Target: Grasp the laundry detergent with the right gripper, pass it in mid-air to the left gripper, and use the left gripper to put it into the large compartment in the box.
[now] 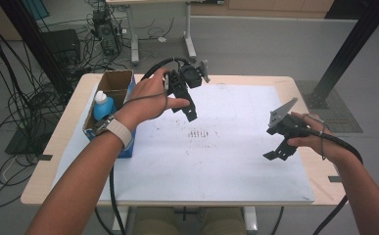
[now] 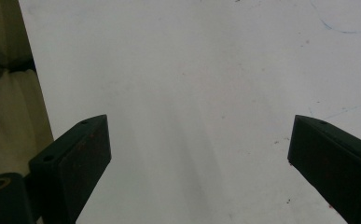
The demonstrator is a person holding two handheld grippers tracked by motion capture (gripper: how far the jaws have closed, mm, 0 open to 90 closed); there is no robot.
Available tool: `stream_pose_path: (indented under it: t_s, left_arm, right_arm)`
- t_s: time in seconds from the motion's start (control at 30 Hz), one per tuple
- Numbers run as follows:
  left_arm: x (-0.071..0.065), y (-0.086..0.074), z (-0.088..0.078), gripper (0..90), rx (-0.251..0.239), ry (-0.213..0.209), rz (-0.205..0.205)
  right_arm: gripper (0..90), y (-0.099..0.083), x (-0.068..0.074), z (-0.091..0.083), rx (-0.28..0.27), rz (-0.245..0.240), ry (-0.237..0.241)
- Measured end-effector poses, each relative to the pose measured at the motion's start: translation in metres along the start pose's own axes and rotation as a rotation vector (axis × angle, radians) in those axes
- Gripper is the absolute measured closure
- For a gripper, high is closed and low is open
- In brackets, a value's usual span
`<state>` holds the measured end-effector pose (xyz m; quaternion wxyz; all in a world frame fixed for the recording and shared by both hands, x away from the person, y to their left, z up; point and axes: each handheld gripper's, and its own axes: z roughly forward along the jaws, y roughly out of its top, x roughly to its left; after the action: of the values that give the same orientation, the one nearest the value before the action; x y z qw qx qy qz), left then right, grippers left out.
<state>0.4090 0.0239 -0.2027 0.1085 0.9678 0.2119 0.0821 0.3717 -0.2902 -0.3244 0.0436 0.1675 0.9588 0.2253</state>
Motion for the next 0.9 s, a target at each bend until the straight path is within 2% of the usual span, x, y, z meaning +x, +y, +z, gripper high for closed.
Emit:
stream_pose_path:
  t_s: [0.9]
  left_arm:
    - [0.0012,-0.0035,-0.0013,10.7,0.0,0.004,-0.012]
  right_arm:
    - [5.9,-0.0005,0.001,0.0003,-0.001,-0.002,0.001]
